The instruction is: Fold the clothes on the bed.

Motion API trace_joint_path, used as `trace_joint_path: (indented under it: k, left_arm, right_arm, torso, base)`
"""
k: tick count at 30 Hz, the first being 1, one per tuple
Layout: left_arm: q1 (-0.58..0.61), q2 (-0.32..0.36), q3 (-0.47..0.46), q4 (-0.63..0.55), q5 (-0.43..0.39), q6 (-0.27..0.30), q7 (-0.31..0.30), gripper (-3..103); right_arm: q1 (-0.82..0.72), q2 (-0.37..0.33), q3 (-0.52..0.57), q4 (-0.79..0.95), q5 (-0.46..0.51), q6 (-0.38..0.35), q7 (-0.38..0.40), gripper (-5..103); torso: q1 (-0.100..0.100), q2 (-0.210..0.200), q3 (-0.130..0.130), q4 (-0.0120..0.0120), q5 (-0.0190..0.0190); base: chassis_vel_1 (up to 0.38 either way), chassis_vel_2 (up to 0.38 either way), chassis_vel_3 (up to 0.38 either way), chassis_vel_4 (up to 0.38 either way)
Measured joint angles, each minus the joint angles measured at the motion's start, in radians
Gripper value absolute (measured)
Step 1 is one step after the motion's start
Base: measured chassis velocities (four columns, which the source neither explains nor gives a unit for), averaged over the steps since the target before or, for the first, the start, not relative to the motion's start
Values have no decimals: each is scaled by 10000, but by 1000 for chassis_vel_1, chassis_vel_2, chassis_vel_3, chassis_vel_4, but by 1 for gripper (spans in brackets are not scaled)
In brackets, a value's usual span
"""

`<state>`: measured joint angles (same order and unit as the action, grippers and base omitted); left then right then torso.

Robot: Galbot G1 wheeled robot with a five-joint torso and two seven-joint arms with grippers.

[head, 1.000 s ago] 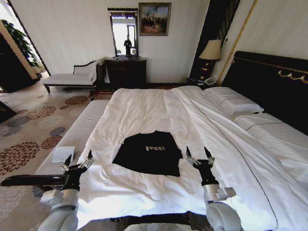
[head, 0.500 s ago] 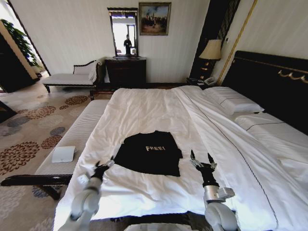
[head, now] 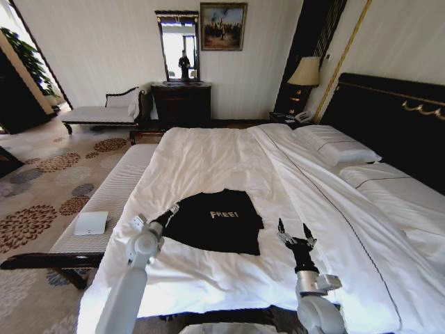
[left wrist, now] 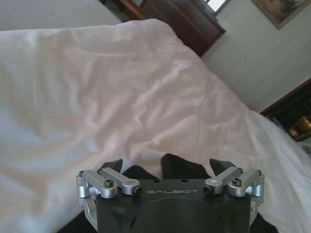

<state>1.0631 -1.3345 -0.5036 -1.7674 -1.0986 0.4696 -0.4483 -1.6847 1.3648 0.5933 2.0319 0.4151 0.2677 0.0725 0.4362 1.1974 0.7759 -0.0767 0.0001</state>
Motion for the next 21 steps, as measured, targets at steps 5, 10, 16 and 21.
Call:
trace_joint_path:
  k: [5, 10, 16, 21]
  left_arm:
    - [-649, -126, 155, 1279, 452, -169, 194, 100]
    - [-1306, -436, 328, 2059, 624, -295, 296, 100]
    - [-2114, -743, 485, 2755, 688, -356, 355, 100]
    - [-2622, -898, 705, 3527, 912, -502, 448, 100]
  right_arm:
    - [-15, 99, -136, -95, -36, 0, 74, 100]
    - [-19, 148, -225, -136, -63, 0, 162, 100]
    - [-33, 131, -173, -141, -44, 0, 184, 100]
    - [40, 164, -198, -302, -34, 5, 200, 100]
  torso:
    - [0, 0, 0, -4, -2]
    - [0, 0, 0, -4, -2]
    - [0, 0, -1, -5, 0]
    - [0, 0, 0, -4, 1]
  base:
    - [0, 0, 0, 0]
    - [0, 0, 0, 0]
    - [0, 0, 0, 0]
    - [0, 0, 0, 0]
